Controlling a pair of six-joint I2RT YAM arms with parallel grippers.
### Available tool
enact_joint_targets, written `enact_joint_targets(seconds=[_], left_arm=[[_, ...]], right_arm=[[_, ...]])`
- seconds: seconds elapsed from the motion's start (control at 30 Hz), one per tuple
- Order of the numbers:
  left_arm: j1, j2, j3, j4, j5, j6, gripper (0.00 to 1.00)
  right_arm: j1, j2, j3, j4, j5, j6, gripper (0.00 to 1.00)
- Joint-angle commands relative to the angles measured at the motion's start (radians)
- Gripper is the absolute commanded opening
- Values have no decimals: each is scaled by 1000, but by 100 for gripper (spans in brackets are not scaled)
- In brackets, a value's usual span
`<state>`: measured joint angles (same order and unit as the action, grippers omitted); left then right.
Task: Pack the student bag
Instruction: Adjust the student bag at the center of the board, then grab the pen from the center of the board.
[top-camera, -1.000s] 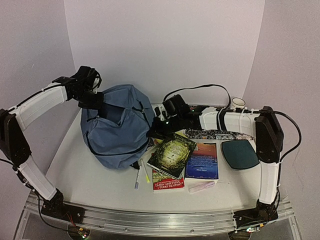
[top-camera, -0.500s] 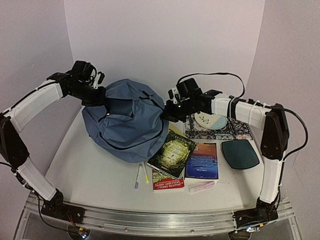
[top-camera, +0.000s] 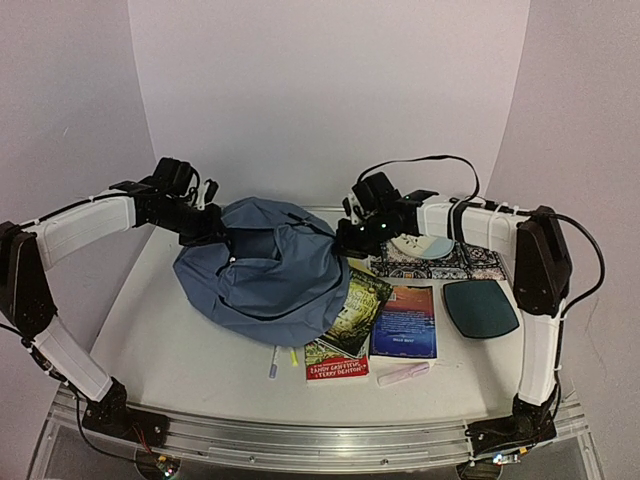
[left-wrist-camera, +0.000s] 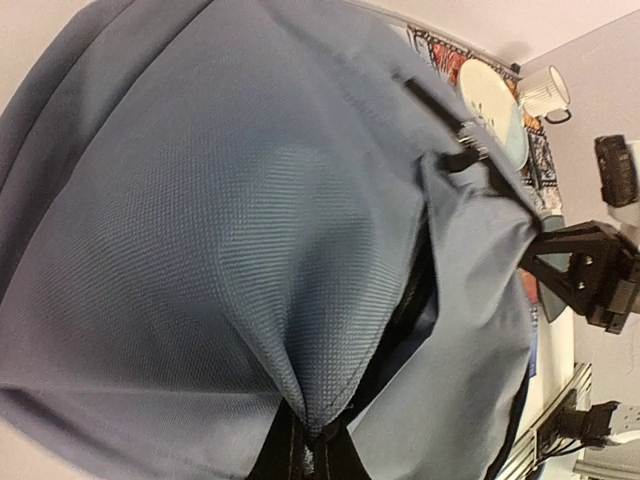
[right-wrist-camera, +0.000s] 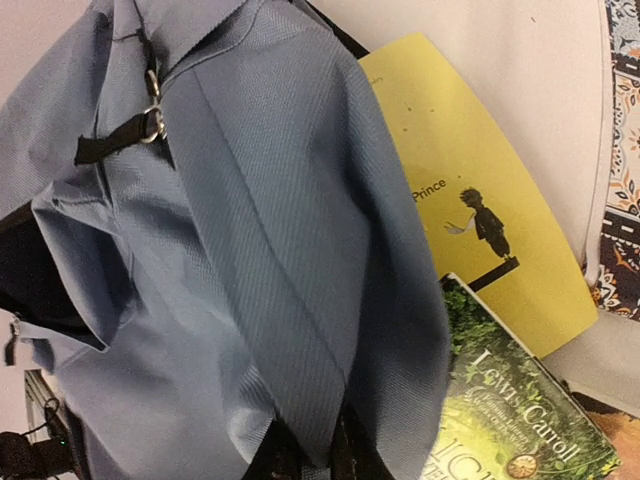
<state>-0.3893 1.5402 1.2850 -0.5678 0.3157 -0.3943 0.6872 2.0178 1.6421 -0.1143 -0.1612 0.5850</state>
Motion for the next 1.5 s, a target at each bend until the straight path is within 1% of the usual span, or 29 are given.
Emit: enact_joint_targets(seconds=[0.0, 0.03, 0.1, 0.13, 0.17, 0.2, 0.37, 0.4, 0.43, 0.47, 0.5, 0.57, 0.63, 0.7, 0.77, 0.97, 1.0, 1.03, 1.07, 1.2, 1.33, 1.37, 1.47], left_arm=[[5, -14, 5, 141, 35, -60, 0], [5, -14, 2, 145, 36, -70, 0], [5, -10, -2, 156, 47, -80, 0], [5, -8, -3, 159, 63, -83, 0], [4, -1, -3, 160, 83, -84, 0], [4, 3, -6, 161, 90, -85, 0], [5, -3, -27, 161, 86, -92, 0], [4, -2, -29, 162, 87, -92, 0], [6, 0, -35, 160, 93, -94, 0], [5, 0, -37, 160, 96, -93, 0], [4, 3, -42, 161, 102, -91, 0], [4, 8, -48, 159, 107, -84, 0], [3, 11, -53, 160, 109, -79, 0], [3, 11, -55, 159, 113, -74, 0], [4, 11, -56, 159, 116, -74, 0], [3, 11, -64, 160, 127, -64, 0], [2, 11, -67, 160, 129, -67, 0], [3, 11, -68, 160, 128, -69, 0], [2, 11, -69, 160, 132, -75, 0], [-12, 12, -76, 160, 135, -79, 0], [-26, 18, -80, 160, 142, -83, 0], [-31, 21, -81, 160, 147, -83, 0], [-36, 26, -83, 160, 153, -82, 0]], right_arm=[[-12, -25, 31, -42, 40, -44, 25], [-12, -41, 19, -57, 49, -52, 30], [-12, -75, -3, -86, 71, -64, 37], [-12, -107, -22, -107, 80, -71, 42], [-12, -148, -61, -133, 93, -85, 50], [-12, -179, -79, -164, 99, -96, 53], [-12, -286, -146, -338, 156, -110, 68], [-12, -301, -160, -357, 160, -104, 69], [-11, -345, -218, -393, 201, -72, 72], [-11, -364, -243, -404, 207, -56, 73], [-11, -408, -303, -419, 214, -17, 77], [-6, -461, -385, -440, 236, 35, 82], [-2, -499, -448, -459, 246, 84, 84], [9, -530, -509, -489, 251, 158, 85], [27, -540, -545, -504, 267, 197, 85], [166, -567, -636, -520, 372, 427, 85], [199, -567, -659, -516, 389, 499, 84], [212, -566, -670, -508, 389, 528, 83], [237, -562, -693, -484, 390, 594, 82], [309, -543, -745, -432, 401, 737, 77], [339, -508, -770, -359, 386, 813, 71], [346, -497, -792, -309, 366, 842, 67], [358, -470, -816, -249, 353, 891, 61]])
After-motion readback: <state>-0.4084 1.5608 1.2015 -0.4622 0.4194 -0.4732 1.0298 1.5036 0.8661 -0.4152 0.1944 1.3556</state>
